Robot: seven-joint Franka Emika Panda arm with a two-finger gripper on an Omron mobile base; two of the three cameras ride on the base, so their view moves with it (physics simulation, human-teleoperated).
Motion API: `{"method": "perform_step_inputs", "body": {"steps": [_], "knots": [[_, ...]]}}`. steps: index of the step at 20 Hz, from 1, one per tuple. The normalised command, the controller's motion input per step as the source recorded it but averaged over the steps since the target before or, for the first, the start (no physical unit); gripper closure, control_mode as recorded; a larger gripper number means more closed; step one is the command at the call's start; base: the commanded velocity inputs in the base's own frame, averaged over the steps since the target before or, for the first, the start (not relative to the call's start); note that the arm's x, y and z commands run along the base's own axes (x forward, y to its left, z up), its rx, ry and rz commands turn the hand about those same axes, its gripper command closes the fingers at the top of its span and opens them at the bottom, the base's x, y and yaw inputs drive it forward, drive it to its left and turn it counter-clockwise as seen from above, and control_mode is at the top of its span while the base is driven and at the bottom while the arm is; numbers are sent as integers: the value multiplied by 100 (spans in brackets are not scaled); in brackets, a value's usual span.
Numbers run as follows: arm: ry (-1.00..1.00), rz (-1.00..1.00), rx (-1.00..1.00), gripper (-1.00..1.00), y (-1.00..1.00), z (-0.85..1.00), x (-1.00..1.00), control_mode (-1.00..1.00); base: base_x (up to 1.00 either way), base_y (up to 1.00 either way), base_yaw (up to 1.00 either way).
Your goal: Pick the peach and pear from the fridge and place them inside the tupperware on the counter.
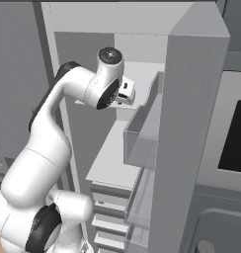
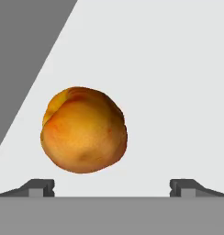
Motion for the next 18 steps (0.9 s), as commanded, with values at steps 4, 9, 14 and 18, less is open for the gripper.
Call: {"method": "perform_step_inputs", "body": {"steps": [4,9,14,18], "knots": [[-8,3,0,-100,0,0,48,-100,0,0,0],[-2,0,0,-100,0,0,45,-100,0,0,0],[0,1,-2,-100,3,0,17,-100,0,0,0],[0,1,-2,-100,5,-5,0,-100,0,0,0]]}}
